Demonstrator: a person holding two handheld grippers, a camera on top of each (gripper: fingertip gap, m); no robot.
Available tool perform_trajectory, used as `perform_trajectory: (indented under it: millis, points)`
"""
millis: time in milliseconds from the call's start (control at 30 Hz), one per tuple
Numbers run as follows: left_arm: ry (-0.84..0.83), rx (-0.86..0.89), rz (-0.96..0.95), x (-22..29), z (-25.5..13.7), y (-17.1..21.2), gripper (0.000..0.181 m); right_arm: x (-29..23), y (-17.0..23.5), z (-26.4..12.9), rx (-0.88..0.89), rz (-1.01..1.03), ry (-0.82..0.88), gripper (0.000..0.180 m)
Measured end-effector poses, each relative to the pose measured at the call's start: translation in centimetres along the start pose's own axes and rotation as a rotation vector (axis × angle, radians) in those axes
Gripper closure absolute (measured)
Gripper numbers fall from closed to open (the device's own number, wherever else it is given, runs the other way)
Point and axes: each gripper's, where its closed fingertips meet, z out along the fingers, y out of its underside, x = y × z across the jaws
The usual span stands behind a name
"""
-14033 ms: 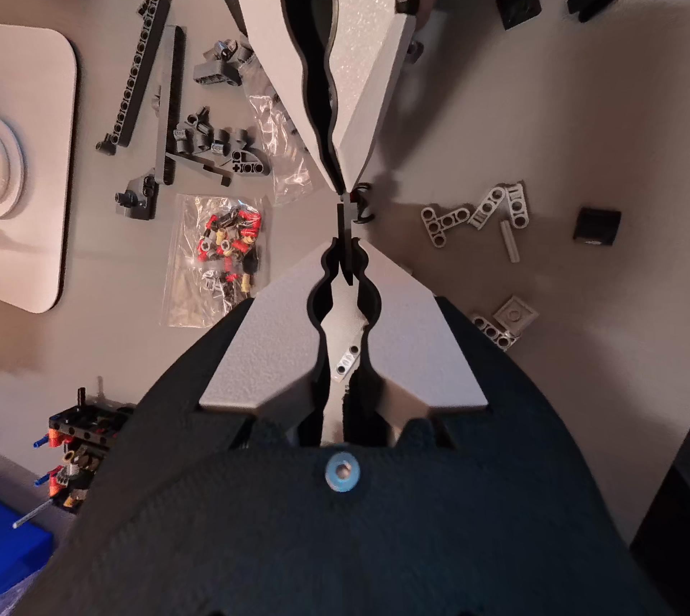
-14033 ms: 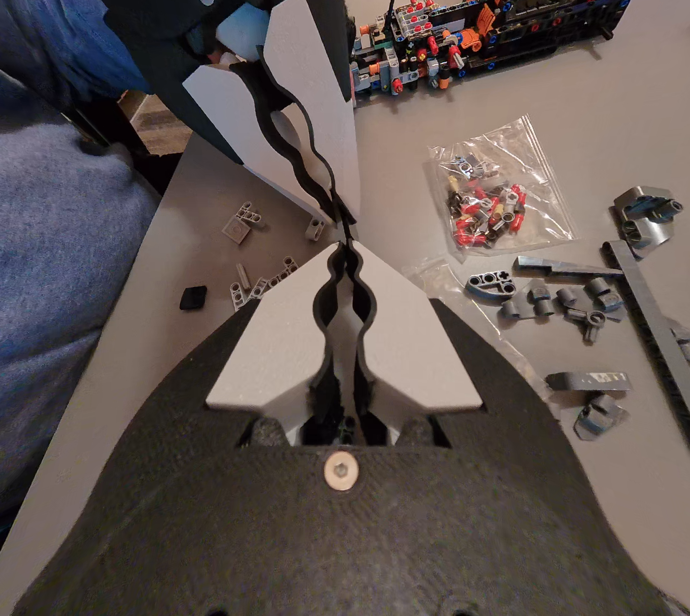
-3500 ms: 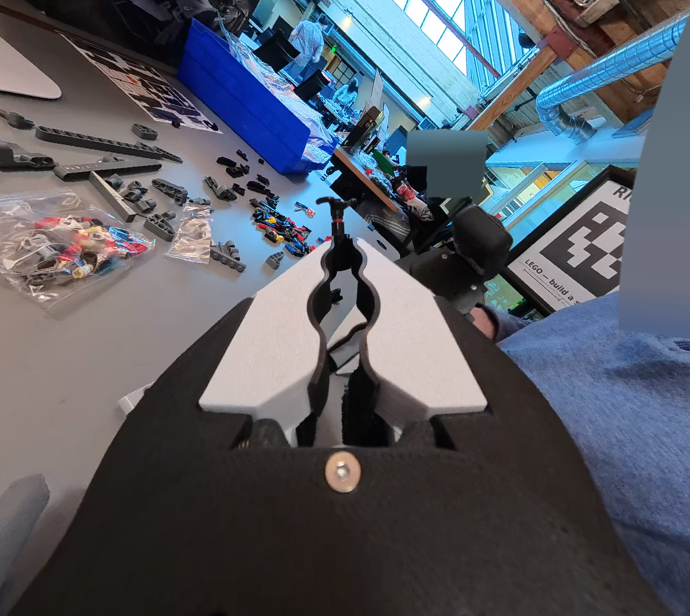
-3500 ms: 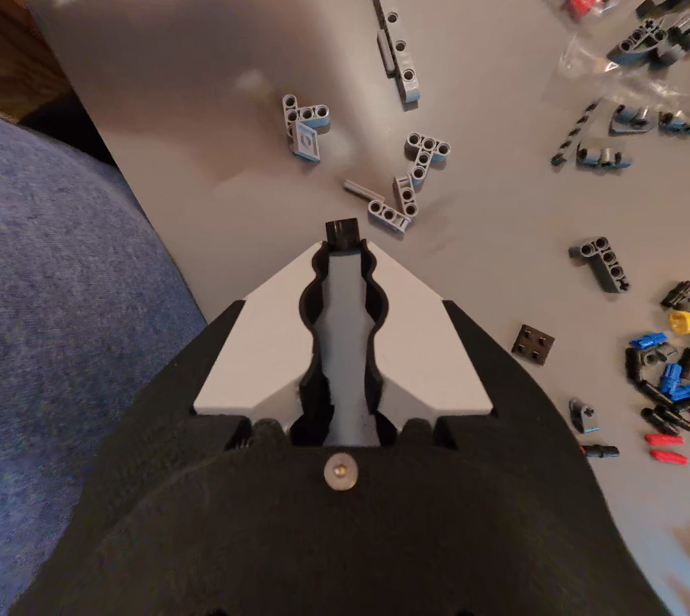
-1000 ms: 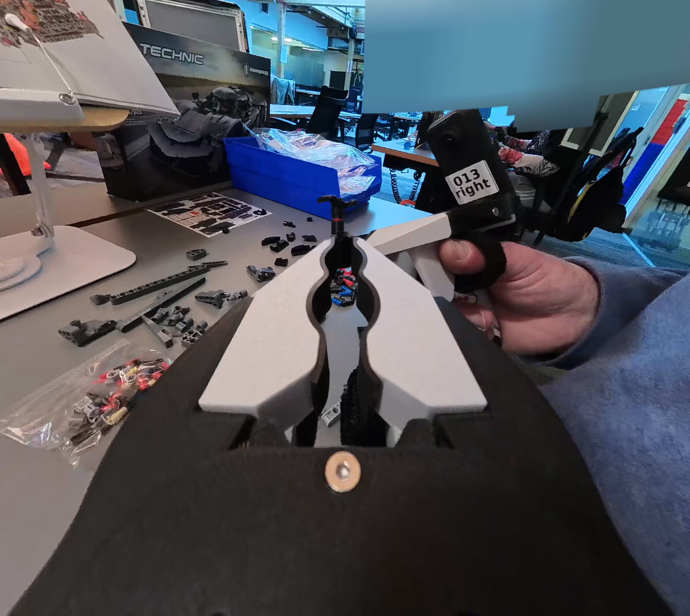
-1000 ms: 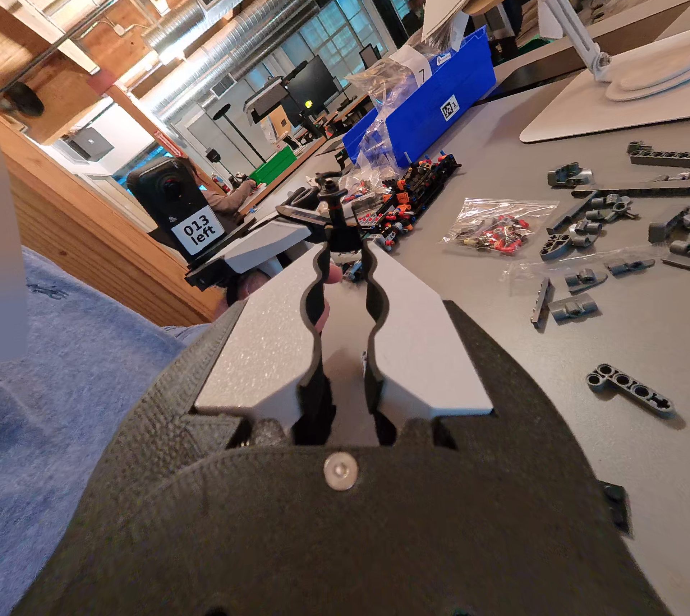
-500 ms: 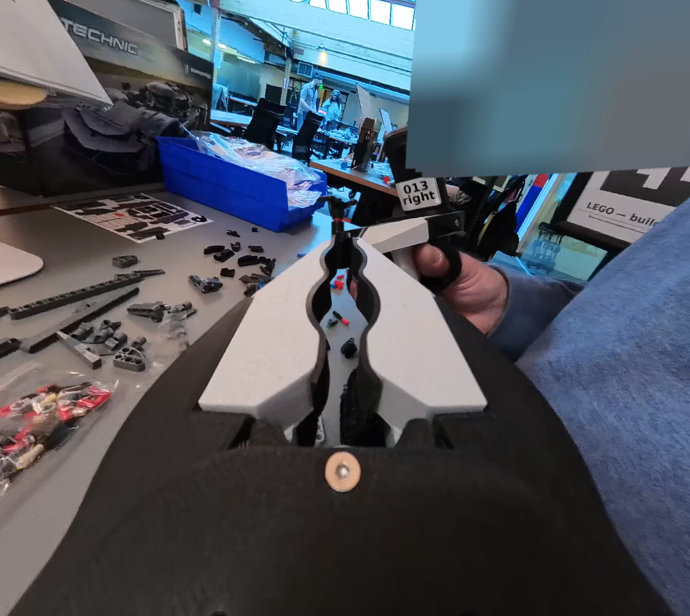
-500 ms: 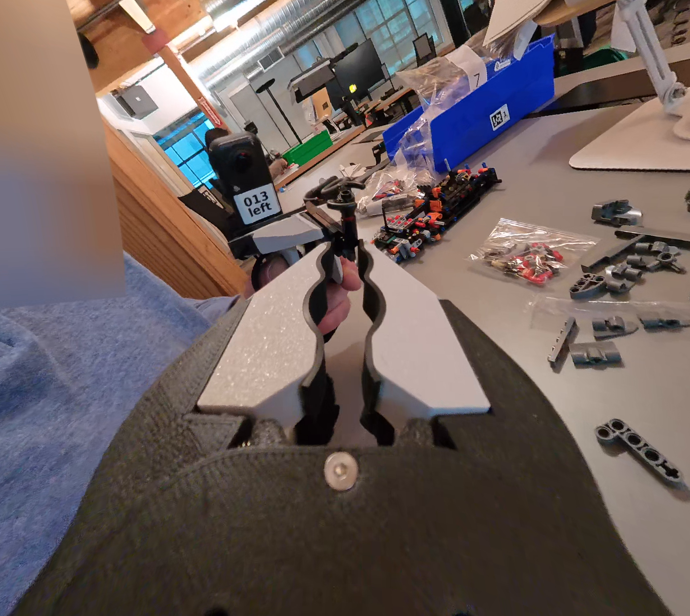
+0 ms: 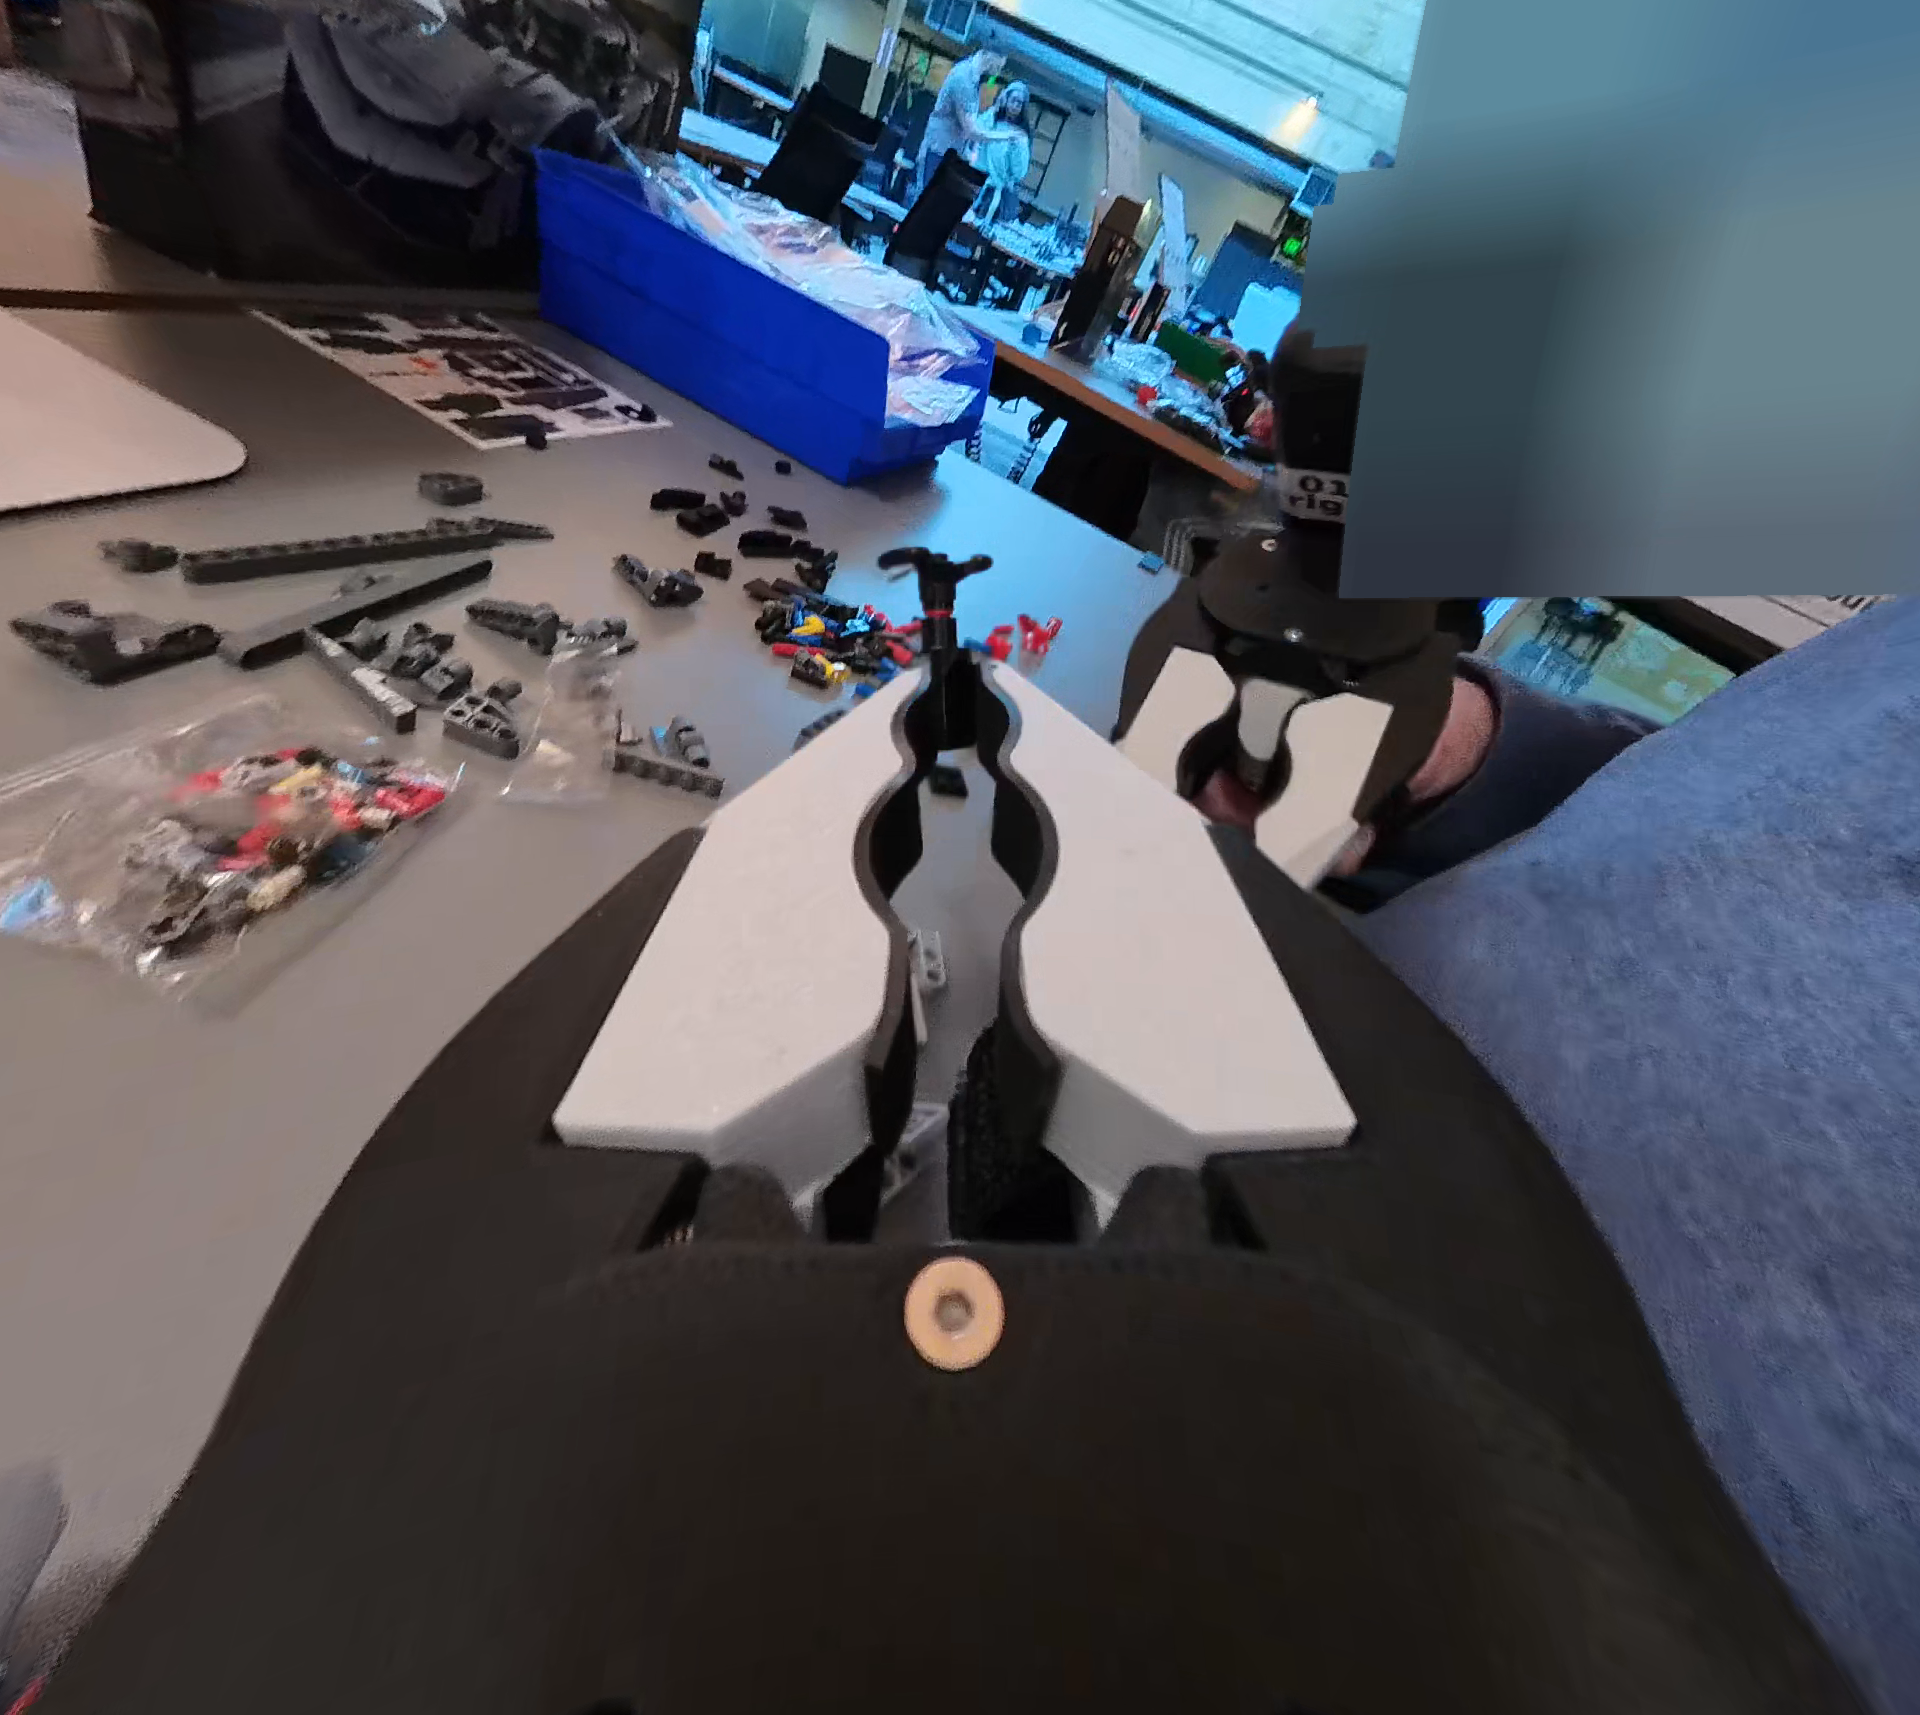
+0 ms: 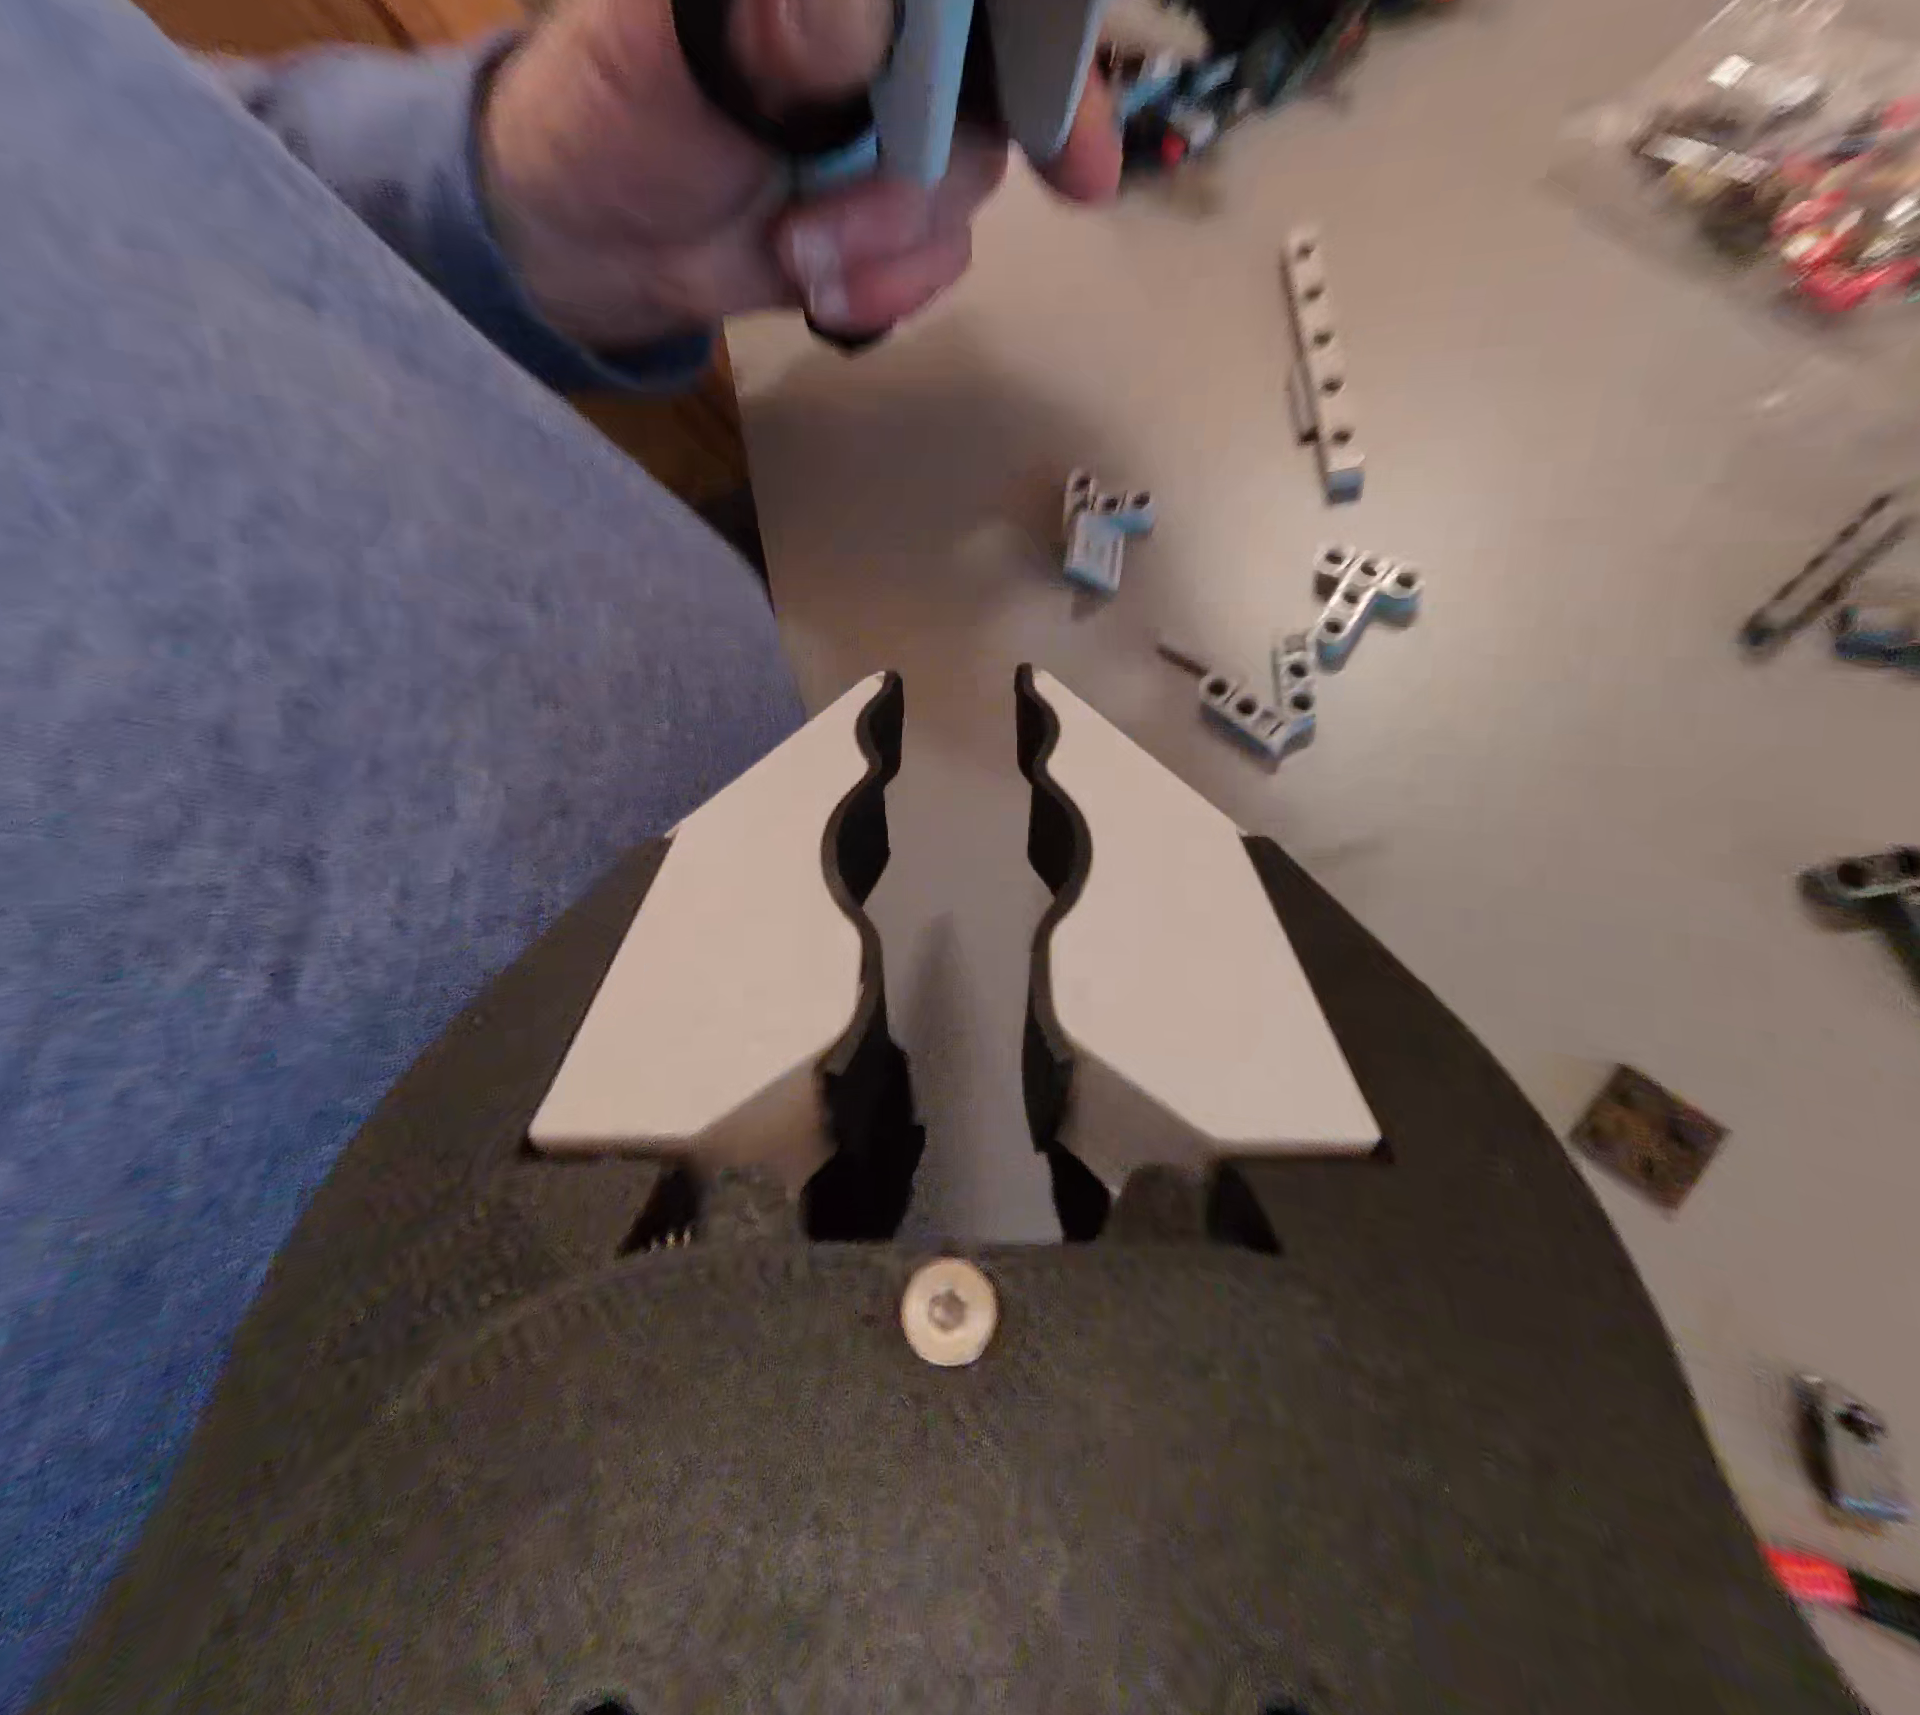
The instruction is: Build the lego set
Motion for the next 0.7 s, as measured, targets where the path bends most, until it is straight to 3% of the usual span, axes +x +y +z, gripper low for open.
perform_trajectory:
  millis: [300, 533, 700]
  points:
    - [-0.027, -0.177, -0.017, 1.1, -2.2, 2.7, 0.176, -2.5, 3.3, 2.5, -0.174, -0.233, 0.038, 0.157]
    - [-0.066, -0.487, -0.127, 2.4, -4.0, 9.0, 0.176, -2.7, 4.0, 3.7, -0.254, -0.391, 0.112, 0.164]
    - [-0.172, -0.53, -0.223, 0.9, -5.9, 11.2, 0.176, -2.5, 4.2, 4.3, -0.258, -0.409, 0.113, 0.167]
